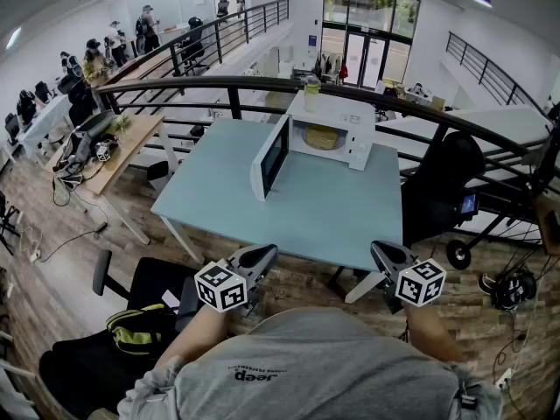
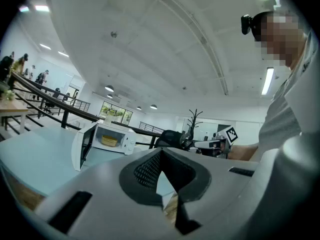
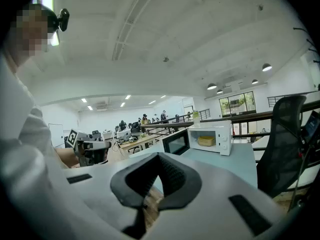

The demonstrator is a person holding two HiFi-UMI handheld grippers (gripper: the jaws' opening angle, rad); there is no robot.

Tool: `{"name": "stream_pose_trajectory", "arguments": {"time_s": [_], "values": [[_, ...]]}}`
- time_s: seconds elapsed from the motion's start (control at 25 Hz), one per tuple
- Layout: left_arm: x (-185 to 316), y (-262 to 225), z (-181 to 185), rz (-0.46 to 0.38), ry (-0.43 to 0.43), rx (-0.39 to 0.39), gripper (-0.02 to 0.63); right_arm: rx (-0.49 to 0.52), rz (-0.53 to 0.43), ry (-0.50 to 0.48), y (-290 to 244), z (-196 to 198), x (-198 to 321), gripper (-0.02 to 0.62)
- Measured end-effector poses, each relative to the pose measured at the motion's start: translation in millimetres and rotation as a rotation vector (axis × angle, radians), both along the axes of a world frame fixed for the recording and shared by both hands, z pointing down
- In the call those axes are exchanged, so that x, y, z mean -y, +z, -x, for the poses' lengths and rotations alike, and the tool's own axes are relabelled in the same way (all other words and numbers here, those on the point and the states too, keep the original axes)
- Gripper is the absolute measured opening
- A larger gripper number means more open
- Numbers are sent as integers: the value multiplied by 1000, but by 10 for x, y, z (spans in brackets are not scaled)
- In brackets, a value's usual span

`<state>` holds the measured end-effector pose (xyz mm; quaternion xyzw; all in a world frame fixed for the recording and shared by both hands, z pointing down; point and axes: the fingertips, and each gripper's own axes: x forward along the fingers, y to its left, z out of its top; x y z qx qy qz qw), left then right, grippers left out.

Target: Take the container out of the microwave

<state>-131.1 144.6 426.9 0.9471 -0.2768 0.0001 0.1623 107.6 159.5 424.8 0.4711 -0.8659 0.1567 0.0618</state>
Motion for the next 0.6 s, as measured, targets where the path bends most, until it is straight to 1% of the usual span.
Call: {"name": "stream_pose_trajectory", "arguments": {"time_s": [0.48,0.6], "values": [[97,30,-142,10,3,2,18,1,-7,-10,23,-103,116,15],[123,25,-216,10,5,7,18,11,11,-11,46,-170,136,17]]}}
